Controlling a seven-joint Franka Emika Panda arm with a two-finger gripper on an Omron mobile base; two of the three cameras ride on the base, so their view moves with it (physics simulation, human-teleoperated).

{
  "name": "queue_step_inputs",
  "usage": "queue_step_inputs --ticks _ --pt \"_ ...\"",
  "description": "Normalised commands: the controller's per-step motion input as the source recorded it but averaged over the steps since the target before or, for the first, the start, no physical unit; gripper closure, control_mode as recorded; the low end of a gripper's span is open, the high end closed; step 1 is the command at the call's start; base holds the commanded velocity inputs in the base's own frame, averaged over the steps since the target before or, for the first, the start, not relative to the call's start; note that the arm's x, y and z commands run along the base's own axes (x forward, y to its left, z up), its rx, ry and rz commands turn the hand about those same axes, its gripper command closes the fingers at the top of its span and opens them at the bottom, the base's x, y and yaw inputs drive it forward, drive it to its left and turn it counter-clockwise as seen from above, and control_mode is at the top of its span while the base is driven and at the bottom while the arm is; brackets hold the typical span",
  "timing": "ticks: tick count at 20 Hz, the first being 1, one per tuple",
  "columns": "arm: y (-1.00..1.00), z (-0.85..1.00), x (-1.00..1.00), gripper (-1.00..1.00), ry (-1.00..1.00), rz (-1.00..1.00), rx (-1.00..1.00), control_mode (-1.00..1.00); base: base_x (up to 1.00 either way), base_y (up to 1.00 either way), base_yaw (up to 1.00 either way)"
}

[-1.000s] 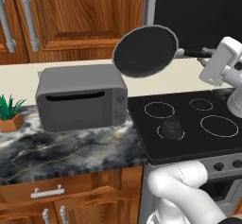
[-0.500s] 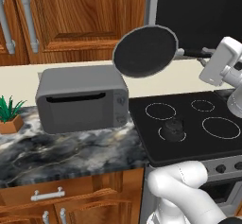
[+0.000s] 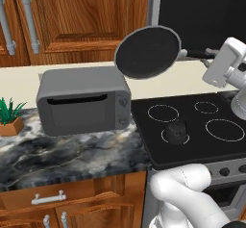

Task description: Pick the pan from the cabinet and place it on the stove. Then turn on the stove burner for the pan.

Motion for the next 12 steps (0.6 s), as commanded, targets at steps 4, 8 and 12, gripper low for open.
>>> queue_step_inputs --ticks 4,8,12 --pt "0.00 0.00 0.00 1.00 0.00 0.00 0.00 1.00 0.00 0.00 0.00" --pt "0.00 -0.02 0.00 1.00 0.00 0.00 0.00 -1.00 0.00 0.00 0.00" --pt "-0.19 -0.17 -0.42 1.00 0.00 0.00 0.00 -1.00 0.00 0.00 0.00"
